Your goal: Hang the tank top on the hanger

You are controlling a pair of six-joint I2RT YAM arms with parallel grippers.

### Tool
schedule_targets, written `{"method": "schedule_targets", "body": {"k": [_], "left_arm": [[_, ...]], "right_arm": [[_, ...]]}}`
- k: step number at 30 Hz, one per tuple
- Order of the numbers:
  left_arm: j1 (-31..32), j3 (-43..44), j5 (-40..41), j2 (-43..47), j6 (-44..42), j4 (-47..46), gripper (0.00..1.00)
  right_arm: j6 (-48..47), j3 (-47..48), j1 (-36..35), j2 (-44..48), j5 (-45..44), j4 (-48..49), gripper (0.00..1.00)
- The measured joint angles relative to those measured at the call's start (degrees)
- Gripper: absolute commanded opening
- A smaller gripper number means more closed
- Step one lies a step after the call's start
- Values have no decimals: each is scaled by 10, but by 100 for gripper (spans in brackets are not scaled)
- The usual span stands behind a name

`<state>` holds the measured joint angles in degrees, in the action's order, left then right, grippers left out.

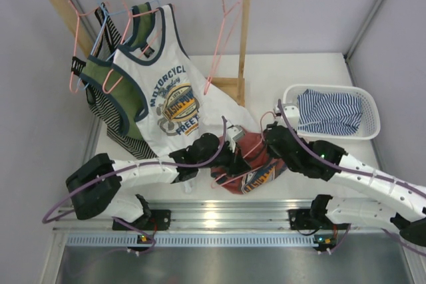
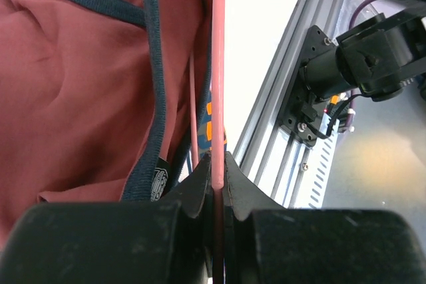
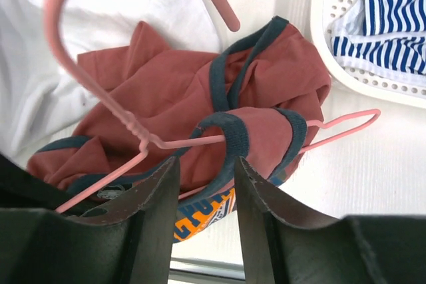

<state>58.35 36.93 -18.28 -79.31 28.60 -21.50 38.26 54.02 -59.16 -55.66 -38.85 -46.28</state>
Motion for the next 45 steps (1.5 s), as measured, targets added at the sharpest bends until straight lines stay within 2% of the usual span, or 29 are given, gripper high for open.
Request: {"method": "schedule_targets", "body": {"k": [9, 18, 28, 38, 45], "left_arm": [[4, 0, 9, -21, 0, -17, 0], [10, 2, 12, -23, 0, -17, 0], [14, 2, 17, -23, -1, -15, 0], [14, 5, 17, -25, -3, -14, 0], [16, 6, 17, -27, -5, -13, 0]], "right_arm": [[-68, 0, 0, 68, 35, 75, 46], [-123, 3, 4, -4, 60, 127, 45], [-157, -47, 49, 3, 124, 209, 38], [-170, -118, 77, 54, 166, 266, 28], [-182, -125, 80, 64, 167, 284, 14]]}}
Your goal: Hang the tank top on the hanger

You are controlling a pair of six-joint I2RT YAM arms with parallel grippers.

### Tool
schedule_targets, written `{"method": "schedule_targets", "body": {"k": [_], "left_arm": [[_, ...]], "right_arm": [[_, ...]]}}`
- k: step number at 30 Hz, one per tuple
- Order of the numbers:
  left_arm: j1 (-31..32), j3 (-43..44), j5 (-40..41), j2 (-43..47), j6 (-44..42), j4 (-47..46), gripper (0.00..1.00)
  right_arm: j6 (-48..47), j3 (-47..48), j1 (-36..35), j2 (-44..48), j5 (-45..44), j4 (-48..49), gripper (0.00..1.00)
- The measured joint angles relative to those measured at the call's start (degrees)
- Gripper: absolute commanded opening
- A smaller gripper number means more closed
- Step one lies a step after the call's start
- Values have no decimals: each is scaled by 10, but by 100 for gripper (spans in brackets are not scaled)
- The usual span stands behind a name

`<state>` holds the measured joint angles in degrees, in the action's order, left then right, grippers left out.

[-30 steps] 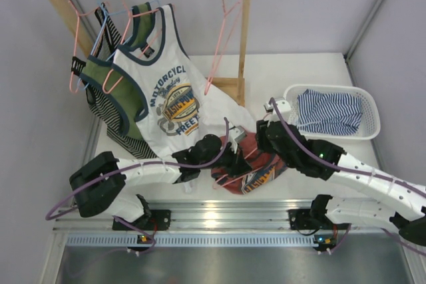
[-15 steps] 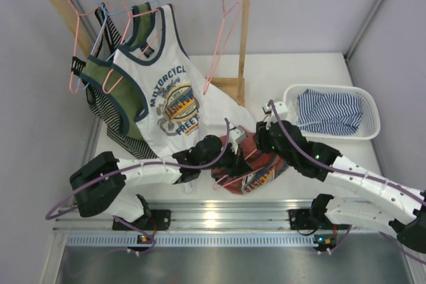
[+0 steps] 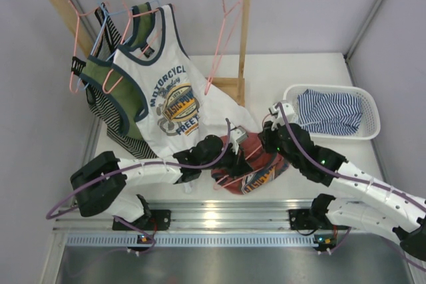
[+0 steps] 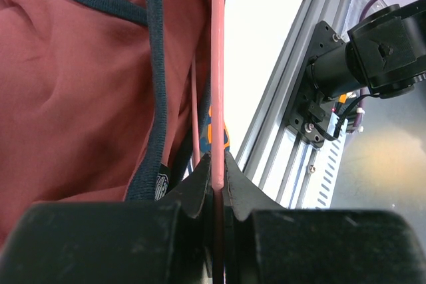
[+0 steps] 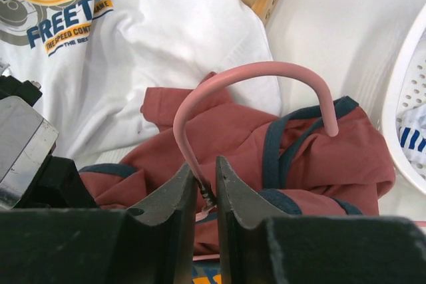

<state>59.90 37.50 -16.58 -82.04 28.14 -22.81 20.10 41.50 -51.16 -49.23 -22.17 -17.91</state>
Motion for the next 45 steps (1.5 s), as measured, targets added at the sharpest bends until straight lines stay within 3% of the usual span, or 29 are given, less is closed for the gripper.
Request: {"method": "schedule_targets", "body": {"k": [3, 6, 7, 8, 12, 15, 23, 31, 40, 45], "left_arm": [[0, 0, 1, 0, 0, 1, 0], [0, 3, 3, -1, 0, 10, 0], [0, 4, 6, -2, 0, 14, 4], [1, 5, 12, -3, 0, 19, 16], [6, 12, 44, 3, -4, 37, 37], [7, 12, 80, 31, -3, 55, 42], [9, 12, 210, 153, 8, 130, 45], [9, 2, 350, 273, 66, 283, 42], [9, -3, 367, 281, 126, 443, 43], [9, -3, 325, 276, 141, 490, 47]], "right_arm": [[-9, -3, 1, 0, -2, 5, 0], [-21, -10, 4, -5, -6, 3, 0], [-22, -10, 4, -7, -6, 3, 0], [-23, -10, 4, -8, -6, 3, 0], [-25, -10, 4, -9, -9, 3, 0], [-22, -10, 4, -9, -9, 4, 0], [-18, -10, 4, -8, -24, 3, 0], [-19, -10, 4, -7, -48, -4, 0], [-19, -9, 4, 10, -63, -24, 0], [-19, -9, 4, 16, -71, -32, 0]]}}
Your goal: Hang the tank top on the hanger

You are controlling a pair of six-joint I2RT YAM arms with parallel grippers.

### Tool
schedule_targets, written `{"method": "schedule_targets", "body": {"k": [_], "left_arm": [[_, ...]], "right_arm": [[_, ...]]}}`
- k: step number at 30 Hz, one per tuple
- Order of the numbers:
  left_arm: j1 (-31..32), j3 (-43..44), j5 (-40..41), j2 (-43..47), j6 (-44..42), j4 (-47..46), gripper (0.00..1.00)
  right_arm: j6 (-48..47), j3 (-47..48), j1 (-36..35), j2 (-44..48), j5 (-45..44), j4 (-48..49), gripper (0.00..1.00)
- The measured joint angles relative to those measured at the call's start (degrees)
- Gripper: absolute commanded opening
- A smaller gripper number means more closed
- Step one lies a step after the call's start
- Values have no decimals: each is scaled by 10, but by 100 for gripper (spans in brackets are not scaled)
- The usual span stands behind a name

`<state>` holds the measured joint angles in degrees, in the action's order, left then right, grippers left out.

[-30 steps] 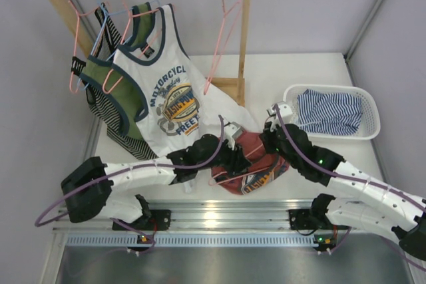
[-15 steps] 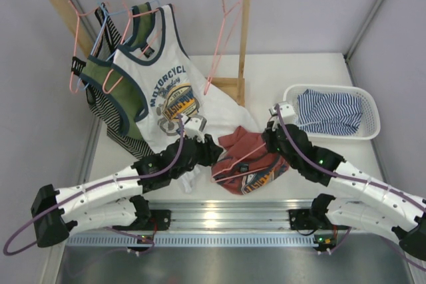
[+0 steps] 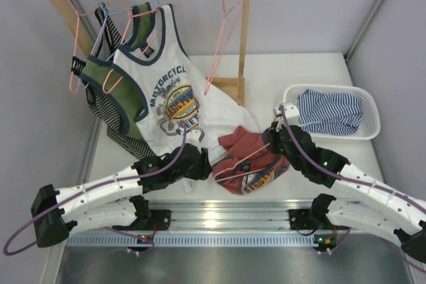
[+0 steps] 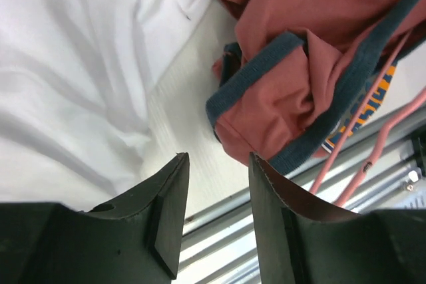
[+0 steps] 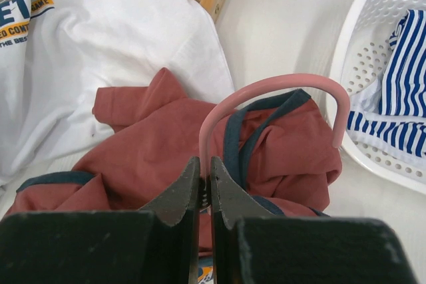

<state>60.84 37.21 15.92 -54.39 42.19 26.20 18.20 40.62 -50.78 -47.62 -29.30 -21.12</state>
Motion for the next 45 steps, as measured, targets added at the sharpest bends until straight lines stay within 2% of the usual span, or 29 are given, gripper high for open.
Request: {"method": "schedule_targets", "body": {"k": [7, 9, 14, 24, 31, 32, 34, 38, 45], "left_arm": [[1, -11, -61, 0, 21, -13, 50], [1, -24, -75, 1, 29, -28, 55], [1, -38, -98, 1, 43, -54, 56], [1, -47, -124, -18, 38, -109, 49], [5, -47, -113, -49, 28, -113, 36], [6, -46, -109, -52, 26, -113, 30], [8, -46, -100, -56, 25, -112, 23], [9, -40, -78, -60, 16, -109, 0], [10, -9, -37, -61, 7, -99, 0]], "right_arm": [[0, 5, 0, 0, -4, -8, 0], [0, 7, 0, 0, -4, -8, 0], [0, 7, 0, 0, -4, -11, 0], [0, 7, 0, 0, -4, -12, 0], [0, 7, 0, 0, -4, -12, 0], [0, 7, 0, 0, -5, -12, 0], [0, 7, 0, 0, -5, -12, 0], [0, 7, 0, 0, -7, -12, 0], [0, 7, 0, 0, -20, -13, 0]]}}
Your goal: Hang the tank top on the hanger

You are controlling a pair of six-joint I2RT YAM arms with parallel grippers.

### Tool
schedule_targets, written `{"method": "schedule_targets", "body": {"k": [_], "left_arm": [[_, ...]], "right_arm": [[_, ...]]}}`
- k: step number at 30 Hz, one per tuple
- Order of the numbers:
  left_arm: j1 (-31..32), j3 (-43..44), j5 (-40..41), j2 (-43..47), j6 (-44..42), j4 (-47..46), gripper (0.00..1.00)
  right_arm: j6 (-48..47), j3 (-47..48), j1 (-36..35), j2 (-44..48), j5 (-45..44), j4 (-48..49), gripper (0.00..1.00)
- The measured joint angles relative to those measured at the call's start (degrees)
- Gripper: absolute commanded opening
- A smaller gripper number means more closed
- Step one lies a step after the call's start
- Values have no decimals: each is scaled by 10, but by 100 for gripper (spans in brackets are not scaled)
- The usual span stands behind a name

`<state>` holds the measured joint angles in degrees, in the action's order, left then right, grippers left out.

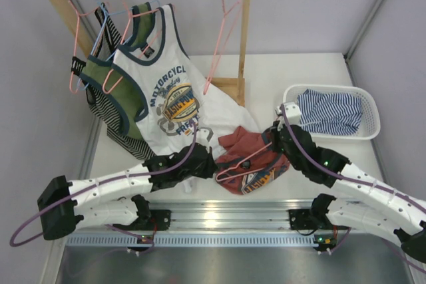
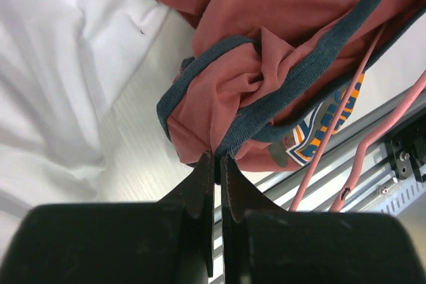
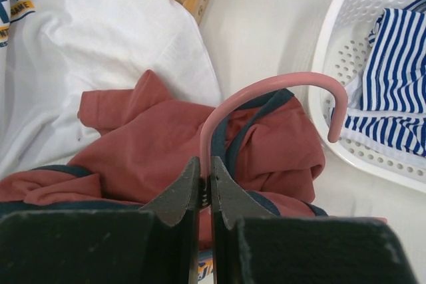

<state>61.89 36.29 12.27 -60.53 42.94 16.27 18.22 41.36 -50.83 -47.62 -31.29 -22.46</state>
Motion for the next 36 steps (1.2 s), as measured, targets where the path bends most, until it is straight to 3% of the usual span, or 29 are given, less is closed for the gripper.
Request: {"method": "schedule_targets", "body": {"k": [16, 25, 36], "left_arm": [[0, 28, 28, 34, -10, 57, 0], [0, 91, 17, 36, -12, 87, 0], [0, 166, -1, -18, -38, 122, 0]], "right_arm": [[20, 36, 0, -39, -125, -29, 0], [26, 37, -1, -40, -171, -28, 0], [15, 40, -1, -44, -203, -16, 0]]}}
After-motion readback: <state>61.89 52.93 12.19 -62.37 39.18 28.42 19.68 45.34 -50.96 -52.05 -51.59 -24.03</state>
